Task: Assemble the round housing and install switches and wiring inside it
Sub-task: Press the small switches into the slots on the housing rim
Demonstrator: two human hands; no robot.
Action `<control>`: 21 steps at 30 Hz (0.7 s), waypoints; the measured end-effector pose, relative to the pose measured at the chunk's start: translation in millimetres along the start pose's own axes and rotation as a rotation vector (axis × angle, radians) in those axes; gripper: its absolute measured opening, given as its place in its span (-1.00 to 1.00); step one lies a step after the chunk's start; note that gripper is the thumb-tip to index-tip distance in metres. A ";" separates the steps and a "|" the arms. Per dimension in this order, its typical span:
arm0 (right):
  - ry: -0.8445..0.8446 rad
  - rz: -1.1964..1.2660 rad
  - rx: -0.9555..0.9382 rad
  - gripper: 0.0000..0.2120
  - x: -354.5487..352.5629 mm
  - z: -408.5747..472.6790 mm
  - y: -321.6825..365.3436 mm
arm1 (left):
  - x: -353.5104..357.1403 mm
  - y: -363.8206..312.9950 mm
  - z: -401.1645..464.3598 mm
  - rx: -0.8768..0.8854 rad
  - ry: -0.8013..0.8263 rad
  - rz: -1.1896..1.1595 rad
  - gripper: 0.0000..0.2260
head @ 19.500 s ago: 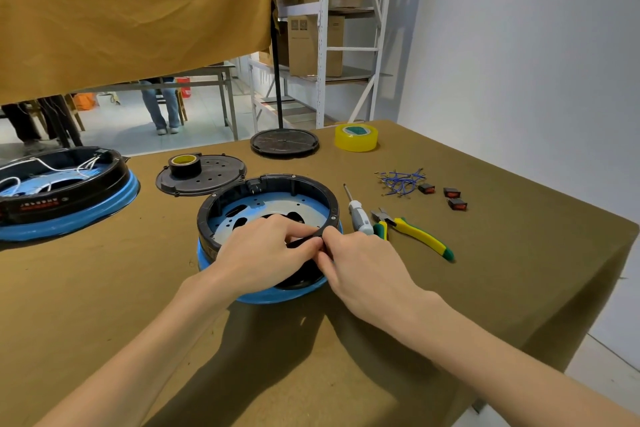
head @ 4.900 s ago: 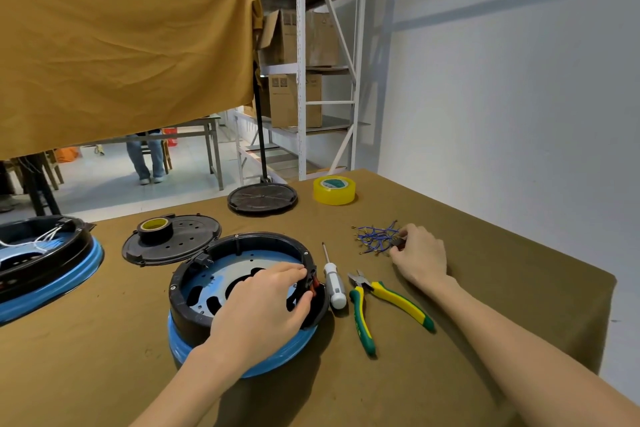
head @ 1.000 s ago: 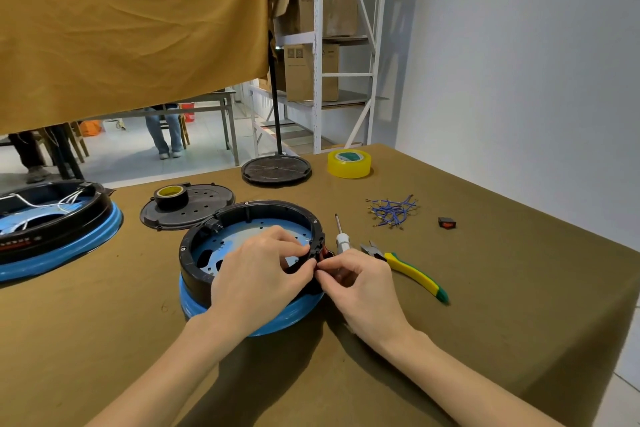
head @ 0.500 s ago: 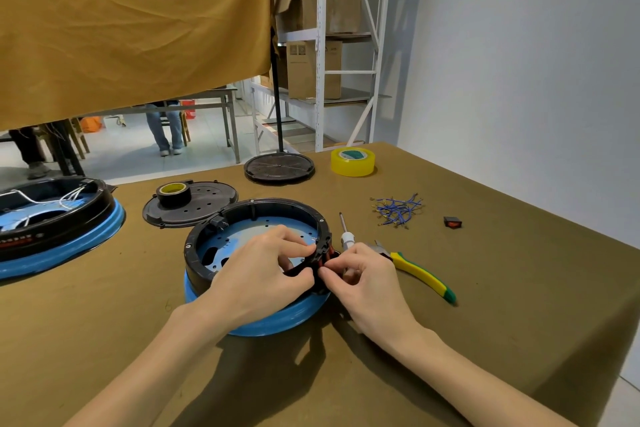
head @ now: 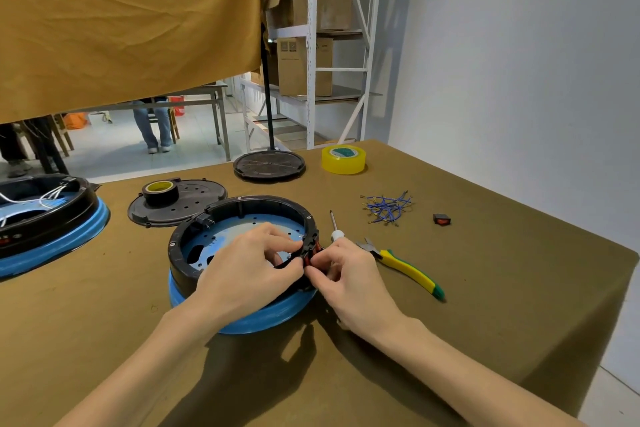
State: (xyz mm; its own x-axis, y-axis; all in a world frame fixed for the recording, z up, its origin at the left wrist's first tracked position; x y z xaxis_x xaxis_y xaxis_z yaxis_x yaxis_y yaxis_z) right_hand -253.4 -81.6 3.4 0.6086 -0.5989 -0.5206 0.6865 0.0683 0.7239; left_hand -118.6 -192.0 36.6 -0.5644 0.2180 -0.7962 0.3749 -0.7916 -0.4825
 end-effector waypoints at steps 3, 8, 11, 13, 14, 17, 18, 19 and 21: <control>0.056 0.065 -0.001 -0.87 -16.2 9.4 -4.6 | -2.0 -2.1 -2.5 -0.015 -0.073 0.053 -0.71; 0.133 -0.085 -0.126 -0.65 -37.1 38.0 -6.6 | -7.4 4.6 4.3 0.040 0.079 -0.026 -0.74; 0.317 -0.089 -0.140 -0.73 -28.2 48.7 -4.0 | -16.2 11.8 6.6 0.058 0.158 -0.052 -0.76; 0.360 -0.064 -0.163 -0.78 -26.9 53.9 -2.1 | -17.3 14.9 6.2 0.050 0.165 -0.048 -0.78; 0.375 -0.062 -0.177 -0.79 -27.0 56.4 -0.9 | -15.8 15.1 5.8 0.046 0.157 -0.041 -0.79; 0.430 -0.037 -0.166 -0.81 -28.9 63.8 0.9 | -9.5 10.4 3.6 0.041 0.113 -0.010 -0.76; 0.445 -0.027 -0.151 -0.81 -29.0 65.4 0.5 | -7.8 8.8 2.8 0.044 0.097 0.009 -0.72; 0.453 -0.012 -0.136 -0.81 -28.8 66.1 -0.1 | -6.4 7.8 2.1 0.042 0.083 0.026 -0.68; 0.452 0.013 -0.125 -0.80 -29.3 65.5 -0.9 | -3.8 8.0 1.1 0.025 0.064 0.041 -0.68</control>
State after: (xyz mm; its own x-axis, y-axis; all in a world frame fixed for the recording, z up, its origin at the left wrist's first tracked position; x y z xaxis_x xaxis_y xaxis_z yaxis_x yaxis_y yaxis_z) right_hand -297.9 -116.4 47.6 0.7108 -0.1919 -0.6767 0.7034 0.1855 0.6862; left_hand -114.2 -199.8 36.2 -0.5005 0.2210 -0.8371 0.3773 -0.8145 -0.4407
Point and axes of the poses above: each hand's wrist, its own z-axis towards the middle knuckle, its own x-axis out of the palm, y = z × x, the point moved 4 cm from there along z, towards the middle knuckle, and after that the axes turned 4 degrees about z, right-handed, at the moved point
